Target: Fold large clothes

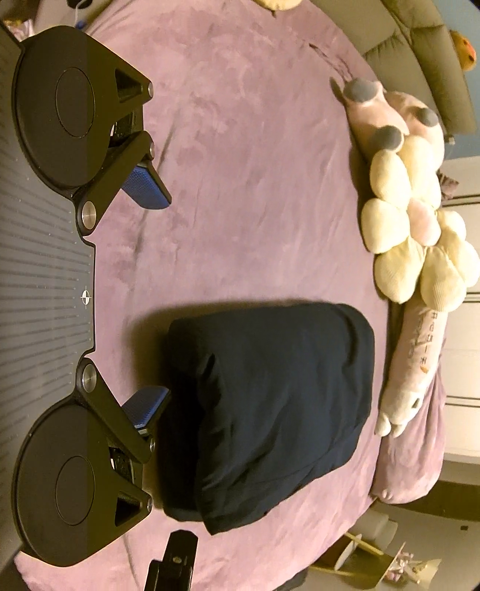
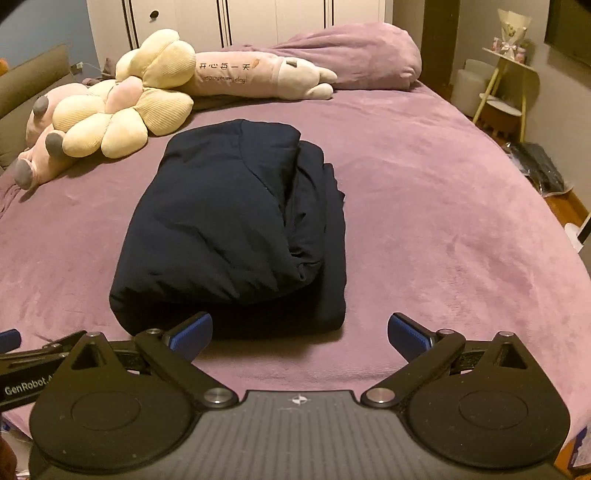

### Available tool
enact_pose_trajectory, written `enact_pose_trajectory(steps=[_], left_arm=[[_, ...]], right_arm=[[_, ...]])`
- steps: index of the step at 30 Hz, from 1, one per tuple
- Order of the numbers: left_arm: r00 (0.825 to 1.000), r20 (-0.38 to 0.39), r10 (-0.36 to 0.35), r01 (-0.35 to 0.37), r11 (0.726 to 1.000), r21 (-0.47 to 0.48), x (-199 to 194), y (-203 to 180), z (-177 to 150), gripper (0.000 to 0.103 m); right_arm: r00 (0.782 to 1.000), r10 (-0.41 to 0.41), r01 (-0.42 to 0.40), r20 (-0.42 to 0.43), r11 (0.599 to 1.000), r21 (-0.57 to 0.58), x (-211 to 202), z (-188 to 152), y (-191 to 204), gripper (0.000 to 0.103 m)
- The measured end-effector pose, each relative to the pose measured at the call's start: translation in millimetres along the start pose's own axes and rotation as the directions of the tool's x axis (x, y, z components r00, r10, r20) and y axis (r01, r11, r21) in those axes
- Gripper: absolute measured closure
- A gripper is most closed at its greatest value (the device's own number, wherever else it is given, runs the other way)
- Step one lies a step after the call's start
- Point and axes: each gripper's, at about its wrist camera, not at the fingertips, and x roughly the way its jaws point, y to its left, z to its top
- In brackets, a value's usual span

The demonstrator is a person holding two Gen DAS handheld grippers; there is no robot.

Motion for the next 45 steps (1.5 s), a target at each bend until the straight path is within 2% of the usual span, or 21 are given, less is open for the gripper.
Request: enact_pose_trajectory(steps=[17,45], left_arm=[[1.000,-0.005,0.025,-0.024,0.999,0.036,-2,-7,3,0.000],[1.000,-0.018,0.001,0.000,0.998,0.055,-6,-14,1,0.000]], right_arm=[[0.998,-0.024,0.025,-0.055,0.999,0.027,2,0,2,0.002],[0.996,-0.032,0.035,-0.079,0.999,0.028,1,-3,1,0.002]])
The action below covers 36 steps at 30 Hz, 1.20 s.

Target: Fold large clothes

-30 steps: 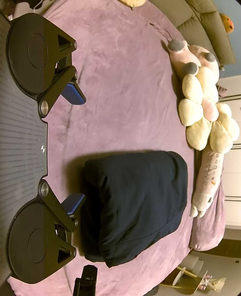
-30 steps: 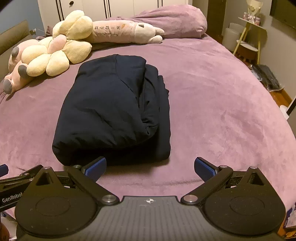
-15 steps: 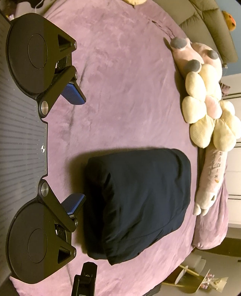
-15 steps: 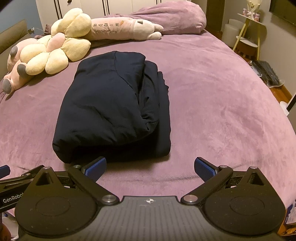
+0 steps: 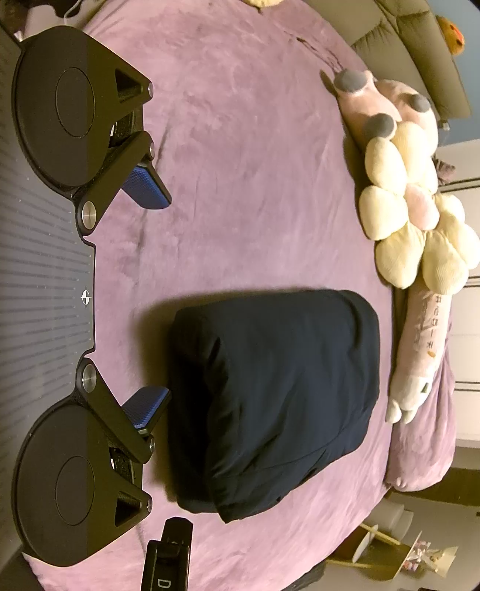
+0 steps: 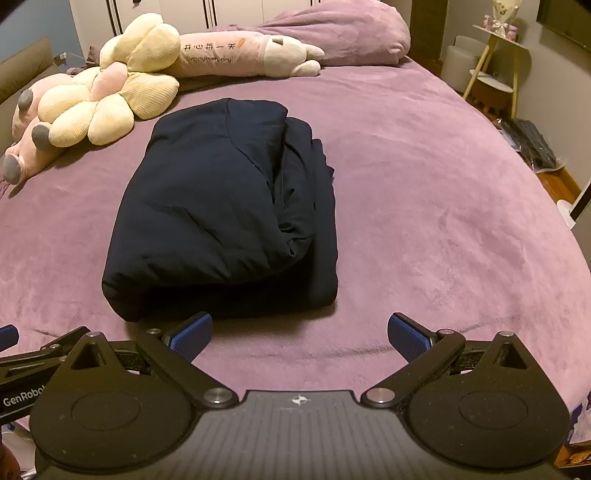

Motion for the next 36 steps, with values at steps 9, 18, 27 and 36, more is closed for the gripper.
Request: enact_pose_trajectory(steps=[9,18,27,36], left_arm=[[1.000,-0.005,-0.005,0.005,1.000,0.009,0.6,-0.1,1.2,0.000],[1.000,-0.009,-0.008,0.008,1.000,0.011,0.6,-0.4,0.7,0.000],[1.000,-0.011,-0.011,0.011,1.000,0.018,0.8,-1.3,1.0,0.000],[1.000,-0.013,-0.015,0.016,1.000,0.023,1.0,-3.1,0.8,0.000]], right_arm=[[1.000,0.000,0.000,-0.003,1.000,0.001,0.2,-0.9,-0.4,0.002],[1.000,0.000,0.000,-0.002,1.000,0.006,-0.4,-1.5,-0.8,0.002],[1.000,0.001,-0.001,0.001,1.000,0.006,-0.8,-2.1,-0.8,0.002],[1.000,0.000,0.000,0.002,1.000,0.006,-1.0,-2.8,-1.7,0.002]])
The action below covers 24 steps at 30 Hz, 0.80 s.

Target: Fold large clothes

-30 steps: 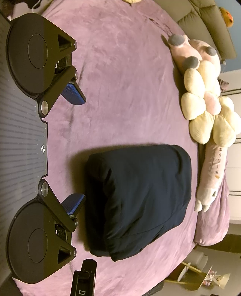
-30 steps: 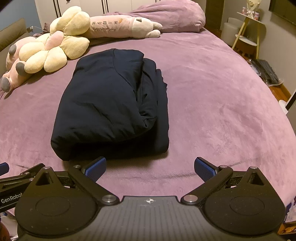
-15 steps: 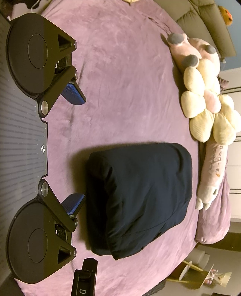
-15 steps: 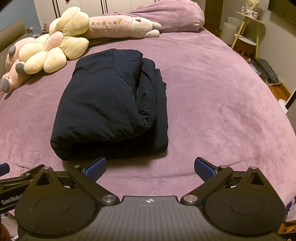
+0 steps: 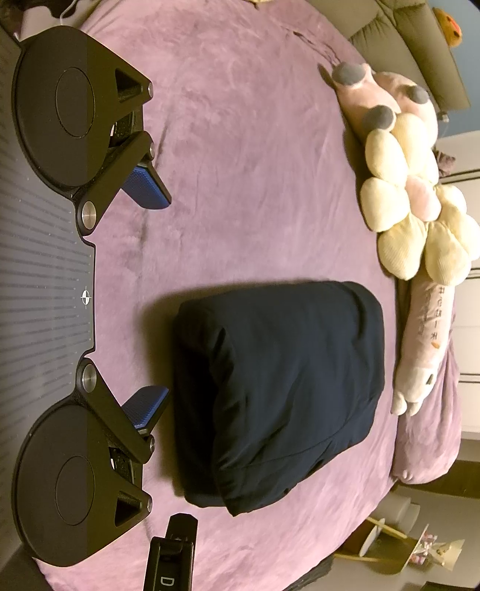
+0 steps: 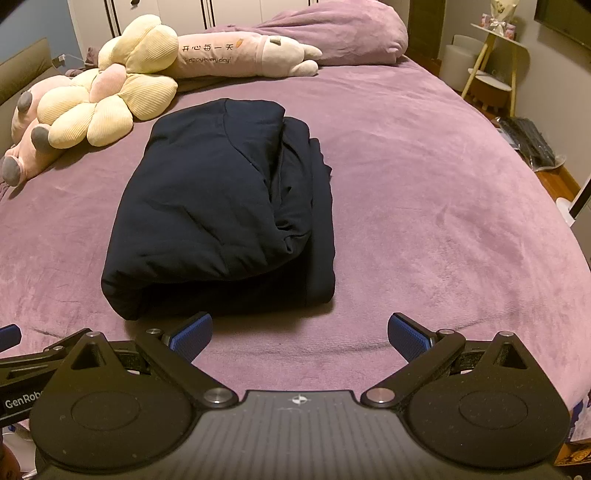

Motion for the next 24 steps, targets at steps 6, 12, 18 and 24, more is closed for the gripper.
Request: enact_pose_trajectory(steps=[6,12,18,24], left_arm=[[1.000,-0.001,-0.005,0.005,1.000,0.006,0.2,0.2,1.0,0.000],[1.000,-0.003,-0.008,0.008,1.000,0.009,0.2,0.5,0.6,0.000],[1.000,-0.003,-0.008,0.008,1.000,0.009,0.3,0.2,0.7,0.000],[1.000,-0.003,-0.009,0.009,1.000,0.010,0.3,0.3,0.5,0.000]], right_arm=[[1.000,0.001,-0.001,-0.002,1.000,-0.001,-0.5,-0.2,-0.1,0.002],[1.000,0.002,-0.002,0.000,1.000,0.000,-0.8,-0.3,-0.6,0.002],[1.000,0.001,-0.001,0.001,1.000,0.001,-1.1,-0.8,-0.2,0.002],[1.000,0.001,-0.001,0.002,1.000,0.000,-1.4,-0.7,-0.3,0.002]])
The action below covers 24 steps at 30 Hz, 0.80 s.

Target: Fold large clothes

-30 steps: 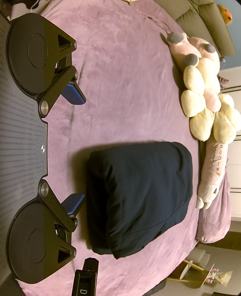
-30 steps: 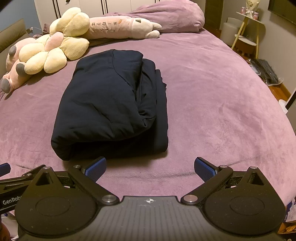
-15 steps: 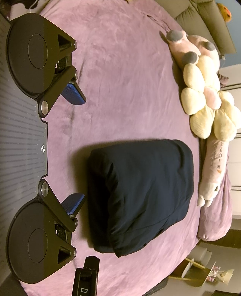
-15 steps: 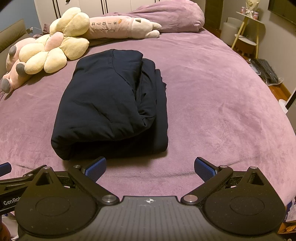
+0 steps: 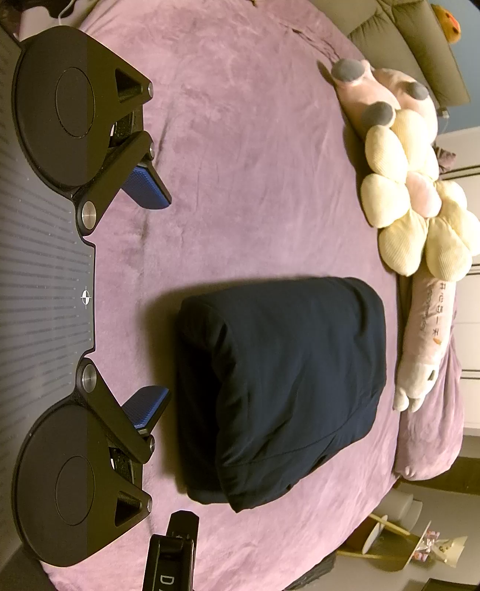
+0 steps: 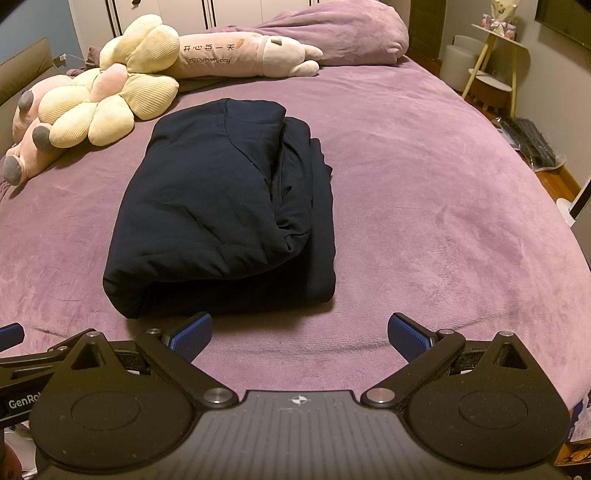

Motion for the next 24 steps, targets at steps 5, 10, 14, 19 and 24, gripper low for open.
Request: enact_pose_trajectory(steps=[5,10,14,19,24], left_arm=[[1.000,0.000,0.000,0.000,1.000,0.000,-0.1,-0.1,0.0,0.000],[1.000,0.000,0.000,0.000,1.000,0.000,-0.3,-0.3,0.0,0.000],[1.000,-0.001,0.000,0.000,1.000,0.003,-0.3,-1.3,-0.4,0.000],[1.000,-0.002,-0.002,0.002,1.000,0.010,-0.4,-1.8,0.2,0.000],[1.000,-0.007,-0.004,0.004,1.000,0.010,1.3,0.7,2.6,0.000]], right_arm=[[1.000,0.000,0.000,-0.001,1.000,0.000,-0.3,-0.1,0.0,0.002],[1.000,0.001,-0.001,0.001,1.000,-0.002,-0.5,-0.4,0.4,0.002],[1.000,0.002,-0.002,0.000,1.000,-0.005,-1.3,-0.5,0.0,0.002],[1.000,0.003,-0.003,-0.004,1.000,-0.010,-2.2,0.8,-1.4,0.002],[1.000,0.006,-0.006,-0.004,1.000,-0.013,-2.7,1.1,-2.8,0.002]])
